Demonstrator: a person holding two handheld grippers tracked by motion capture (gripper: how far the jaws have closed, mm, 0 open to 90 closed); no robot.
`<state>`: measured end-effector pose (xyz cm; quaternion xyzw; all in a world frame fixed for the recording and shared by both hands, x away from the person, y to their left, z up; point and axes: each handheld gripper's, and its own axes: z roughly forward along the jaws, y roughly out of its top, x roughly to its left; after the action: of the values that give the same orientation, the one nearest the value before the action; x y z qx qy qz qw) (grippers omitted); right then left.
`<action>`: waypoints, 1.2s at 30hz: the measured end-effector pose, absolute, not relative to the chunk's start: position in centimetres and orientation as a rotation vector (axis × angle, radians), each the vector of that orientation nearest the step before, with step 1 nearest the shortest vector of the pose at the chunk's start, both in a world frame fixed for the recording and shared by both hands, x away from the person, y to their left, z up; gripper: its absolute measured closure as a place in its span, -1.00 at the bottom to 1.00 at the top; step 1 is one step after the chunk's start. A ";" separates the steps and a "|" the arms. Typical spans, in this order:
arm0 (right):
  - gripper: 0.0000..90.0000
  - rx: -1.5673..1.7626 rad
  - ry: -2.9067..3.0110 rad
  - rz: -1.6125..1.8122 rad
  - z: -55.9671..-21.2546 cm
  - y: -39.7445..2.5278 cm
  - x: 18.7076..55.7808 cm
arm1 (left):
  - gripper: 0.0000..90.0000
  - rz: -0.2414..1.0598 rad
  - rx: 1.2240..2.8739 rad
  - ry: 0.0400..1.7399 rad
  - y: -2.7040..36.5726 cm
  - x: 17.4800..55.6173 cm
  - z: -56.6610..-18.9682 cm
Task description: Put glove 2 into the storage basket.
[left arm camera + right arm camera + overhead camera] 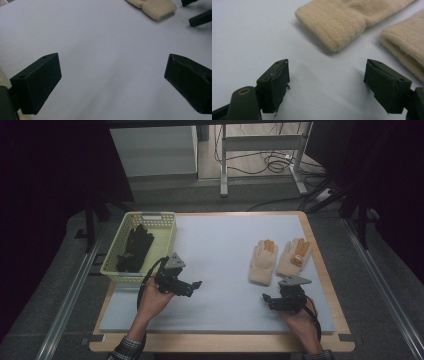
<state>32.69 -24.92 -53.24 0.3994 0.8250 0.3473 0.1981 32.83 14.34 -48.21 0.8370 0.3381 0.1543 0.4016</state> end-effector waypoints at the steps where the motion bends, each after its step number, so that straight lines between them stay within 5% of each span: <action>1: -0.55 1.118 2.309 0.972 -53.2 -24.9 32.7 | -0.97 0.388 2.119 0.853 14.1 32.6 -48.6; 17: -0.56 1.116 2.308 0.973 -53.2 -24.9 32.7 | -0.97 0.396 2.210 0.917 14.0 30.1 -54.7; 36: -0.54 1.135 2.309 0.992 -53.0 -25.1 32.6 | -0.97 0.341 2.198 0.957 14.4 30.5 -55.0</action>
<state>32.61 -25.09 -53.03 0.4040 0.8219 0.3533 0.1909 30.50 14.37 -55.00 0.8494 0.3699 0.1317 0.3526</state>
